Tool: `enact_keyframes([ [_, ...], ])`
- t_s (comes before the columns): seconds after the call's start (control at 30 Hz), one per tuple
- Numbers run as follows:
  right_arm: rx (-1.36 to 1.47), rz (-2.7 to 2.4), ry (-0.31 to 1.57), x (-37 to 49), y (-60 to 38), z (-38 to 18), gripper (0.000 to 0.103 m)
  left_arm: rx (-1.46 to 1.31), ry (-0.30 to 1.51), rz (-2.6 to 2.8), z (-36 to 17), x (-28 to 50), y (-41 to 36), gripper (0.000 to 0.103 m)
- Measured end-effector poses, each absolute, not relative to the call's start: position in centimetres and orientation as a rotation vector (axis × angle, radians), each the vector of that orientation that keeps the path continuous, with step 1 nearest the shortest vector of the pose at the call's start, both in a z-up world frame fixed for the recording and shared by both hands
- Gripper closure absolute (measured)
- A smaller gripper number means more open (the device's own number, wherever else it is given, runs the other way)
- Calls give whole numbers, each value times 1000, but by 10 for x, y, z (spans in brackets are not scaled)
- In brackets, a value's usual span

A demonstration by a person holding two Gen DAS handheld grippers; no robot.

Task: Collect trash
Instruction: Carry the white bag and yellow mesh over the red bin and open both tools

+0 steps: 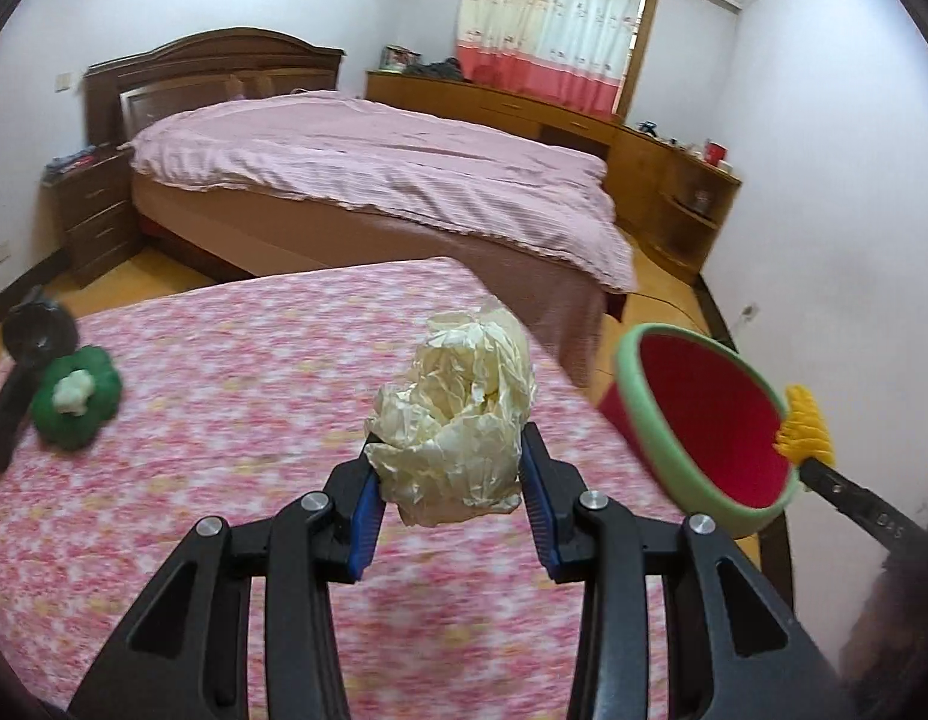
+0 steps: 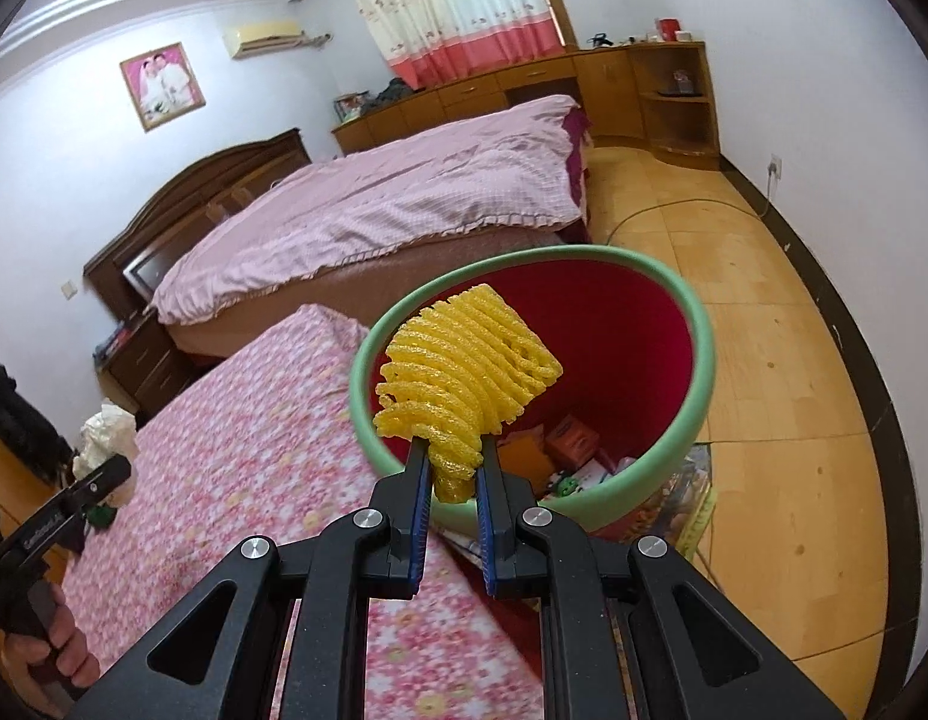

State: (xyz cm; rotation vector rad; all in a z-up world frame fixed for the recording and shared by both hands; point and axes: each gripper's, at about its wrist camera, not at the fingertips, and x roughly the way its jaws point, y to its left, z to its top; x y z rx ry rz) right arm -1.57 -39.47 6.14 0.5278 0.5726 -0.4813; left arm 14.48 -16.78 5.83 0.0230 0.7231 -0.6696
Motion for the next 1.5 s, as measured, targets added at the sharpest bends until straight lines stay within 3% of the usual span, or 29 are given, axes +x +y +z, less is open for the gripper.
enact_keyframes([
  [0.43,597,-496,532,-27,-445,51,90,45,726,-810,72,125,-252,62],
  [1.03,583,-528,569,-26,-479,28,87,171,855,-931,14,117,-356,61],
  [1.37,599,-488,578,-18,-479,25,77,132,867,-935,14,117,-356,43],
  [1.5,613,-483,584,-20,-480,24,71,116,865,-920,19,117,-347,43],
])
